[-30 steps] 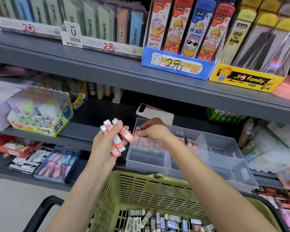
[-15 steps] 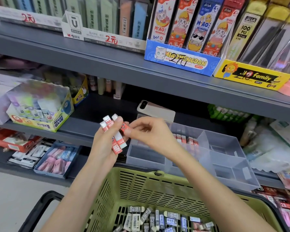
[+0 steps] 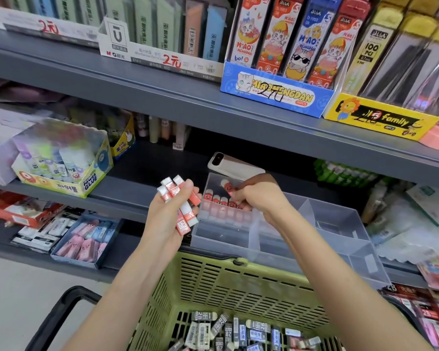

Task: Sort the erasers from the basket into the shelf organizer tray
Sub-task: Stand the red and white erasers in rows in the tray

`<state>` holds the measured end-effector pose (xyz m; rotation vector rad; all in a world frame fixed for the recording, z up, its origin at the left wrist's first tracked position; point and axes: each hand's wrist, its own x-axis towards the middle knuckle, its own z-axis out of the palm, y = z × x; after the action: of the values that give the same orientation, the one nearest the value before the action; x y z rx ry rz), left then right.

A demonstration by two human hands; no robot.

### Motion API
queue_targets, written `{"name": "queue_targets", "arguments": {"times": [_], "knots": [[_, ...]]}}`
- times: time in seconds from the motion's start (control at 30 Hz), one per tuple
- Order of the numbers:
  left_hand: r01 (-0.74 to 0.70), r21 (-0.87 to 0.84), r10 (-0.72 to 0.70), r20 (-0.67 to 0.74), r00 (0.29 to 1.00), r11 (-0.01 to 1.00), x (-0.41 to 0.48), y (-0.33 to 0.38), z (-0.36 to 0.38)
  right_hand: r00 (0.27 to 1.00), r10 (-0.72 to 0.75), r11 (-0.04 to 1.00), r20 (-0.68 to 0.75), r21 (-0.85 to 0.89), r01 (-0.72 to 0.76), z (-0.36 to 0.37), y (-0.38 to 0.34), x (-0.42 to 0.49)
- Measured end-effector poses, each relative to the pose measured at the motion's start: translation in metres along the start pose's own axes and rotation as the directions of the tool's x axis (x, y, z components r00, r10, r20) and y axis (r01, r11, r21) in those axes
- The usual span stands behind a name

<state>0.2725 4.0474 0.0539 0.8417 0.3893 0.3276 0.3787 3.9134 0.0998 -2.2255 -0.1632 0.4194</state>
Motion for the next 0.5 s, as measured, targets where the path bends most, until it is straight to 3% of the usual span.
{"name": "queue_targets", "arguments": {"times": [0.13, 0.3, 0.5], "knots": [[0.016, -0.017, -0.016, -0.016, 1.0, 1.0, -0.003, 0.0, 0.002, 0.993, 0.109, 0.978, 0.055, -0.185, -0.098, 0.009, -0.009, 0.019], [0.006, -0.014, -0.006, -0.018, 1.0, 1.0, -0.004, 0.001, 0.002, 0.994, 0.093, 0.868, 0.05, -0.493, -0.057, 0.025, -0.011, 0.024], [0.003, 0.007, -0.003, 0.002, 1.0, 1.0, -0.007, 0.002, 0.002, 0.995, 0.042, 0.826, 0.096, -0.563, 0.019, 0.028, -0.003, 0.024]]}}
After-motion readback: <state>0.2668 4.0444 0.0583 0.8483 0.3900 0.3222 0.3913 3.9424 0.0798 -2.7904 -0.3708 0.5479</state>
